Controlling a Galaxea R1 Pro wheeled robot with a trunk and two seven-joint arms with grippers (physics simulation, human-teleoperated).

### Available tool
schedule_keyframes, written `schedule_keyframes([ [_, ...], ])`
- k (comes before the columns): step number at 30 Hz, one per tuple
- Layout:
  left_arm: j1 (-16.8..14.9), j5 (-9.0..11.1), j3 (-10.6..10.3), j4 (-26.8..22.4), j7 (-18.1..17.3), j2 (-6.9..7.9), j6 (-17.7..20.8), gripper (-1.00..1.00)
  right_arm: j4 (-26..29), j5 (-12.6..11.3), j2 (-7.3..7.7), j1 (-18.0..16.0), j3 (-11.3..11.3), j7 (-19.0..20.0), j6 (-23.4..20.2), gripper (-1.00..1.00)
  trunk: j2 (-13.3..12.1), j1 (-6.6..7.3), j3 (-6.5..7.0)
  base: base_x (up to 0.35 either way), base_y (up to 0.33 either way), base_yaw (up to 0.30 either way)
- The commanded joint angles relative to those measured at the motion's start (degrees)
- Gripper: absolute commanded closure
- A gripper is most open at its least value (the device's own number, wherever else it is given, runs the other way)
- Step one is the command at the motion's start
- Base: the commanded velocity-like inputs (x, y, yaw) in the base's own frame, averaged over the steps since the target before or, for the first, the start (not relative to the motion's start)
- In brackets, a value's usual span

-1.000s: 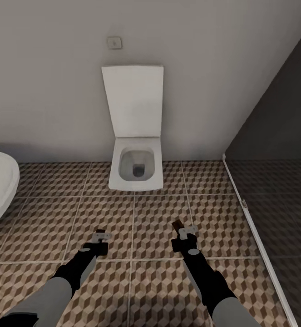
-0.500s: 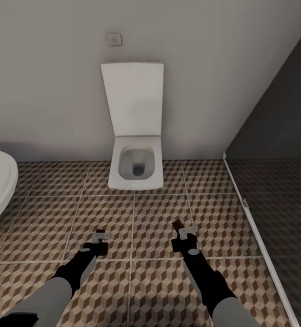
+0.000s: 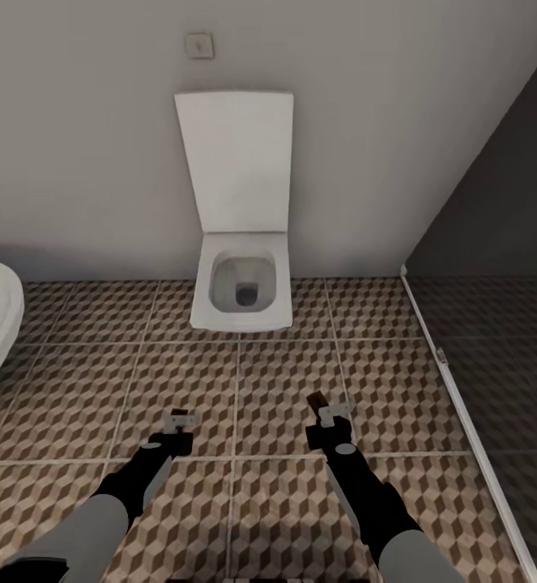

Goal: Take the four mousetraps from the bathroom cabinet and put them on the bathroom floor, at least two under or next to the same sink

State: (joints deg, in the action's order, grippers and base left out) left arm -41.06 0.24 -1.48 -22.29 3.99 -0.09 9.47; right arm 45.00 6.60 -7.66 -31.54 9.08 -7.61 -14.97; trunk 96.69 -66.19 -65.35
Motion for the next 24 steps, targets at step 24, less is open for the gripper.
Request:
schedule_keyframes([
  [24, 0.14, -0.27, -0.87, -0.22, 0.43, -0.14, -23.01, 1.0, -0.01, 0.67, 0.11, -0.02, 0.23, 0.15, 5.67, 1.0, 2.84, -1.54, -3.03, 0.0, 0.0, 0.0],
])
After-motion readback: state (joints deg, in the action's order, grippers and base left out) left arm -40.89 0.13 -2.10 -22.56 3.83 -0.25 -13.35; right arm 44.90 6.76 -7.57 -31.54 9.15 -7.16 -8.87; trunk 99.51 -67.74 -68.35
